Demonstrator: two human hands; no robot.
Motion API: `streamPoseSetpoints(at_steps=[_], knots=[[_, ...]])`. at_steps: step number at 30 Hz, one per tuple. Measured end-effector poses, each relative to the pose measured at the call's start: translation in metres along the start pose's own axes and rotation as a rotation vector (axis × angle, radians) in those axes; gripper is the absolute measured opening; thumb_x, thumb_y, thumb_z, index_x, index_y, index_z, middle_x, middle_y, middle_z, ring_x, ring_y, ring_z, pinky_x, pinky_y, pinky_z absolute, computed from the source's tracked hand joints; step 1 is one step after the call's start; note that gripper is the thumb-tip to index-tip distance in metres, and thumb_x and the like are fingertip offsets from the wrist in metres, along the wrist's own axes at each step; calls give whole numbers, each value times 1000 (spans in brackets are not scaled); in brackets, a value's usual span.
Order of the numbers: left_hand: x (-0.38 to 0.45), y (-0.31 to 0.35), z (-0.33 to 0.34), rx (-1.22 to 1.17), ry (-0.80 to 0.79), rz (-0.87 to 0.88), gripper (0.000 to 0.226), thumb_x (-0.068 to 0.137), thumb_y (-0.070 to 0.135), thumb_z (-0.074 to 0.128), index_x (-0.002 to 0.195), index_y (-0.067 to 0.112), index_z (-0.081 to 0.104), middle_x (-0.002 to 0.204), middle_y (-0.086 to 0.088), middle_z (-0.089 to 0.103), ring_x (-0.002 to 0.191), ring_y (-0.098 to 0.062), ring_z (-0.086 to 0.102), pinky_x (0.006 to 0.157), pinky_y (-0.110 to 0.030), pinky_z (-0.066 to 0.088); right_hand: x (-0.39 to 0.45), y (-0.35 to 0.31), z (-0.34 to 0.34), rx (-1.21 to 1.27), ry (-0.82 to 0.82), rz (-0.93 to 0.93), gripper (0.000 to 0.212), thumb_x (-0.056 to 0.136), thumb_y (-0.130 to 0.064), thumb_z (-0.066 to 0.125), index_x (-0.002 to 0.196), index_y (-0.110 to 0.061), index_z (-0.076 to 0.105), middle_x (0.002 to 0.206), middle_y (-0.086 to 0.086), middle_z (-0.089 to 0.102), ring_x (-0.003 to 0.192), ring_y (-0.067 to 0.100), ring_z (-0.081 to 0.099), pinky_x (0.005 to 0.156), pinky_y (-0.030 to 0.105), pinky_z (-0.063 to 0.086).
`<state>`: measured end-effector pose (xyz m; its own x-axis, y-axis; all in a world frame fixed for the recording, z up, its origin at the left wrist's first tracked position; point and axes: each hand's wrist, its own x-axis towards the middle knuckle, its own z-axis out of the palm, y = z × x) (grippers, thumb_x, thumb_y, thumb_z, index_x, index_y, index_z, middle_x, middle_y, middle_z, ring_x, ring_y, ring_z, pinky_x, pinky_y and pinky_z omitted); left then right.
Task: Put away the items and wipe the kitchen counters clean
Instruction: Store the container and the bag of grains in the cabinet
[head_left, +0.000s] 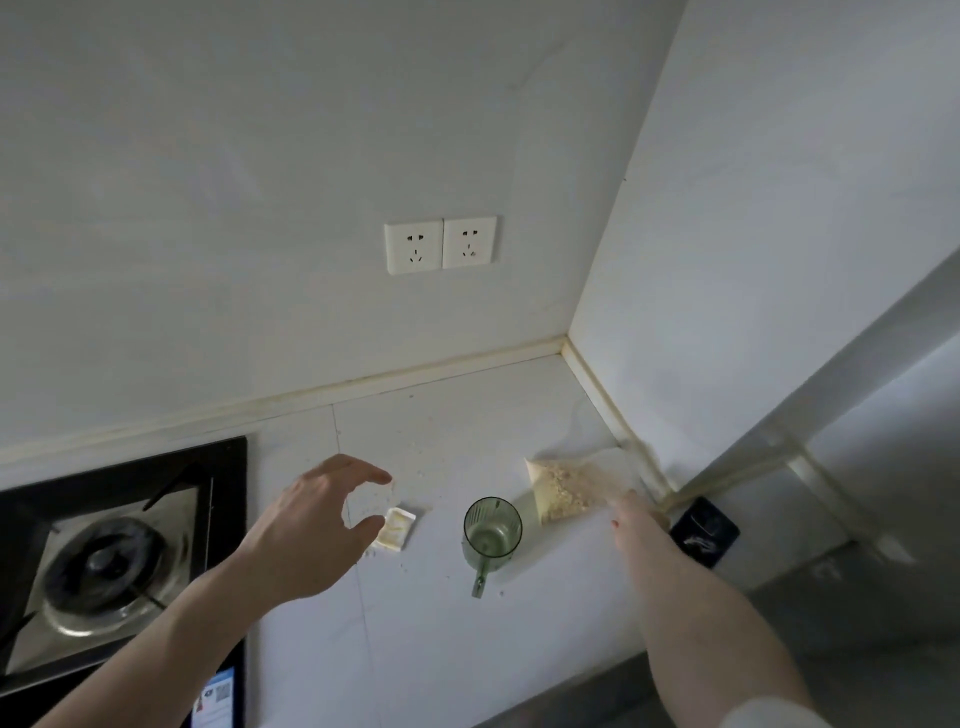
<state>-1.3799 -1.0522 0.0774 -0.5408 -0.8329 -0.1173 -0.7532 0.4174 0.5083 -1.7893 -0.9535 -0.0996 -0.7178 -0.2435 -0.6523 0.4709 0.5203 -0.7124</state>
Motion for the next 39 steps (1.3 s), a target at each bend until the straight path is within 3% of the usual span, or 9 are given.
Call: streamPoseSetpoints(at_steps=[4, 6, 10, 15, 20, 25, 33, 36, 39], knots=[[2, -9, 0, 19, 0, -21, 40, 90, 38, 70, 129, 42, 59, 131, 27, 53, 117, -1, 54, 97, -24, 46, 6, -12, 3, -24, 164, 12, 15, 97, -15, 56, 104, -4, 62, 83, 3, 59, 83, 23, 60, 73, 32, 51], [3, -13, -2, 32, -4, -32, 39, 91, 39, 69, 129, 43, 58, 133, 27, 52, 119, -1, 53, 98, -25, 47, -6, -25, 19, -52, 241, -150, 12, 99, -13, 57, 97, -6, 66, 87, 5, 65, 86, 24, 63, 78, 29, 50], [8, -14, -9, 41, 12, -25, 40, 92, 39, 69, 129, 43, 58, 133, 27, 52, 120, -1, 54, 96, -24, 47, -25, -42, 49, -243, 130, -588, 15, 96, -14, 57, 88, -8, 68, 85, 5, 68, 86, 28, 64, 75, 30, 46], [11, -12, -17, 29, 41, -25, 40, 91, 40, 69, 128, 45, 58, 132, 29, 51, 117, 1, 55, 93, -24, 48, -45, -76, 80, -368, 17, -920, 7, 93, -13, 64, 89, -14, 69, 82, -3, 67, 80, 20, 64, 71, 28, 47], [6, -11, -27, 18, 79, -25, 41, 91, 40, 68, 130, 43, 57, 133, 28, 51, 115, 1, 55, 94, -22, 46, -96, -106, 107, -348, -223, -1122, 7, 91, -11, 68, 89, -17, 71, 80, -11, 70, 75, 4, 64, 69, 20, 50], [-7, -14, -51, -14, 176, -58, 47, 91, 38, 68, 136, 40, 53, 136, 24, 51, 116, -1, 57, 94, -23, 46, -173, -126, 139, -358, -467, -1270, 9, 91, -10, 71, 87, -18, 71, 79, -9, 71, 74, 4, 65, 67, 16, 48], [-69, -47, -115, -31, 404, -120, 57, 97, 37, 63, 149, 39, 41, 150, 19, 42, 134, -5, 43, 109, -26, 38, -325, -103, 187, -345, -984, -1370, 22, 91, -5, 73, 92, -26, 67, 79, -5, 71, 76, 20, 71, 71, 31, 54], [-111, -69, -136, -5, 432, -164, 32, 96, 38, 64, 128, 39, 63, 136, 23, 56, 125, 0, 48, 107, -24, 39, -376, -79, 202, -335, -1129, -1389, 20, 91, -8, 73, 96, -25, 65, 77, -5, 68, 77, 24, 70, 71, 33, 53], [-157, -87, -149, -25, 470, -215, 9, 94, 32, 67, 98, 31, 75, 96, 24, 71, 88, 12, 61, 79, -14, 48, -416, -55, 213, -322, -1218, -1376, 19, 92, -8, 73, 97, -25, 65, 78, -3, 66, 77, 20, 69, 71, 30, 53]])
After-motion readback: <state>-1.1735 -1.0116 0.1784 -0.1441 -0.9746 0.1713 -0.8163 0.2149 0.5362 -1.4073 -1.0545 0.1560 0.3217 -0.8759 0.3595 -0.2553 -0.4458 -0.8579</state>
